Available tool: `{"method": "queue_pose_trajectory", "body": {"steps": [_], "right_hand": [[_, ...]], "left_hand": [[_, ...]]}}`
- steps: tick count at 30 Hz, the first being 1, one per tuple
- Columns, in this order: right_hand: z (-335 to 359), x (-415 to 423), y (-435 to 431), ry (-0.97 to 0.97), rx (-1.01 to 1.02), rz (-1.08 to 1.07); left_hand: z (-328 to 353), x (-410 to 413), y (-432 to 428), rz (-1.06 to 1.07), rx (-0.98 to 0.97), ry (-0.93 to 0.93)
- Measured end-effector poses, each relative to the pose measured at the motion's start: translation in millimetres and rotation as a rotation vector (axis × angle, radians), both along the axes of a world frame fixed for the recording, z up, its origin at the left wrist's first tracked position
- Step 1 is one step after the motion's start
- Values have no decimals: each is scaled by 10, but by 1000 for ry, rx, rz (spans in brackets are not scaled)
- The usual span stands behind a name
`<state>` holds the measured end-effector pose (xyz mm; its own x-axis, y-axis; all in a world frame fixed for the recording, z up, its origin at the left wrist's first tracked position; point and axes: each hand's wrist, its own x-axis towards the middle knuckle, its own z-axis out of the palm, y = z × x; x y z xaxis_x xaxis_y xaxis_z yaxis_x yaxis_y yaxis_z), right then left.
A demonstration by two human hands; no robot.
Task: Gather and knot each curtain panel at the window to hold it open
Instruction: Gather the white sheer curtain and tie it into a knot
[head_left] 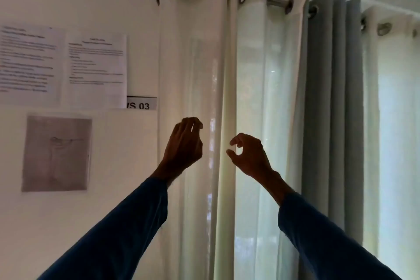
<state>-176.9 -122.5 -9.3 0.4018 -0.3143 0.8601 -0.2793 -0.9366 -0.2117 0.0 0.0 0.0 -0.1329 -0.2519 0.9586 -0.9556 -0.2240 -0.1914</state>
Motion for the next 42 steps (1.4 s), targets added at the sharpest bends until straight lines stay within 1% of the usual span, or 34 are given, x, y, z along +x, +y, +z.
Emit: {"method": "queue_pose_trajectory", "body": {"steps": [2, 6, 11, 14, 16, 18, 21, 22, 24, 27, 29, 33, 36, 39, 42], "right_hand": [[203, 167, -80, -76, -1, 31], [725, 516, -192, -163, -44, 114], [1402, 941, -391, -221, -100, 182], [1794, 1189, -423, -296, -205, 166], [2025, 1312, -383, -350, -239, 154], [2232, 1421, -345, -411, -176, 162], [2491, 1518, -372, -411, 7, 106], [2553, 1529, -402, -392, 26, 57], [2629, 1532, -480, -386, 15, -27], [2596, 1547, -650, -418, -41, -119], [2559, 1544, -860, -458, -81, -160], [2556, 1353, -1291, -507, -194, -275], [2614, 1136, -1548, -558, -286, -322], [2656, 908, -1759, -603, -377, -370], [2668, 699, -1850, -589, -337, -435]], "left_hand": [[192, 151, -33, 41, -75, -1], [629, 510, -204, 127, -189, 85], [1188, 920, -418, 224, -296, 134], [1521, 1119, -434, 264, -396, 157], [1707, 1216, -406, 239, -464, 181], [1865, 1278, -398, 142, -497, 242], [2082, 1365, -426, -34, -480, 422], [2148, 1402, -451, -59, -472, 461], [2278, 1434, -534, -59, -457, 476], [2407, 1408, -780, -37, -436, 432], [2480, 1350, -1052, -71, -387, 408], [2700, 1027, -1733, -202, -187, 322], [2879, 544, -2240, -288, 13, 152], [2919, 105, -2539, -365, 51, 89], [2851, 179, -2586, -404, 93, 89]]}}
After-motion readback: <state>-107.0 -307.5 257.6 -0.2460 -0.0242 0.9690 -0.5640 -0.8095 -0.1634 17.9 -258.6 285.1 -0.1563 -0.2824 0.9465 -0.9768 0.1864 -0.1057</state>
